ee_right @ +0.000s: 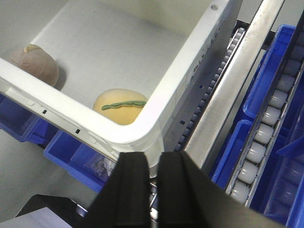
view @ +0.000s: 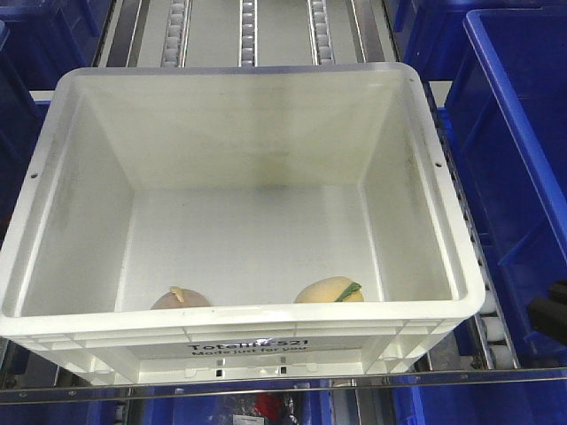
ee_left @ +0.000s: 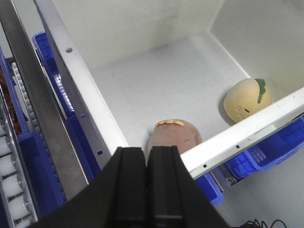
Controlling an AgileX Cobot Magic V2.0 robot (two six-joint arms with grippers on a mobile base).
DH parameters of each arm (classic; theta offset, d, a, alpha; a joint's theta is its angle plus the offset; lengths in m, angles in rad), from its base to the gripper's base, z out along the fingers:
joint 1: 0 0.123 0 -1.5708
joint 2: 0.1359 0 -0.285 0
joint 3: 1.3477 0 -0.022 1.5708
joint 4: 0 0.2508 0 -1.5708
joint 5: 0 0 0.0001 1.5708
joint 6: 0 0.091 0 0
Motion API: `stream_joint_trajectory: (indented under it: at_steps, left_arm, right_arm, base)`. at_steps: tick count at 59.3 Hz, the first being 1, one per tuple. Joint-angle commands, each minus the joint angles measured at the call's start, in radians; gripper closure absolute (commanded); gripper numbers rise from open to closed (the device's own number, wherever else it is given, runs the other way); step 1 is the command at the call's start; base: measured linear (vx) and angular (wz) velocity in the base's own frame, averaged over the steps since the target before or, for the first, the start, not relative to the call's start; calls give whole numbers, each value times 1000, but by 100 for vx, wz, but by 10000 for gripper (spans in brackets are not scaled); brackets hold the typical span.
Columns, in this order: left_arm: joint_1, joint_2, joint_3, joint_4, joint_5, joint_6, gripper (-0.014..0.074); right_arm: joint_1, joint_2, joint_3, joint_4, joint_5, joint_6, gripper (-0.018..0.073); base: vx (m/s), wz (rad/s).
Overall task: Place moving items into box and shelve
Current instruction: 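Withdraw both grippers beside the crate on the shelf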
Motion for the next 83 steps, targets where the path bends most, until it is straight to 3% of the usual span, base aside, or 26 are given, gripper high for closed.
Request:
stream_joint_trajectory:
  at_steps: [1,4,34,38,51,61,83]
  left_arm:
    - [-5,13,-21,-4,-63,0,556]
    - [-5,13,-21,-4,-62,0,578]
    - [-3,-3,-14,-4,-68,0,599]
    - [33,-48,13,61,-83,-1,599]
    - [220,-211,234,116,-399,-1,599]
    - [324,-349,440,124,-622,-1,599]
    - [341,-436,692,132,-792,-24,599]
  right_arm:
    - [-1,5,-25,-5,-61,-15,532]
    - [-1,5,-25,-9,-56,-15,582]
    - [-1,5,-25,-7,-15,-9,575]
    - [-1,5,-25,-7,-15,-9,575]
    - [-1,5,-25,-7,-15,-9,575]
    - [-1,5,-25,-7,-15,-9,575]
    - [-1,5,-25,-7,-15,-9,575]
  base:
    - [0,0]
    - [0,0]
    - [0,0]
    - [0,0]
    - [0,0]
    - [0,0]
    - [0,0]
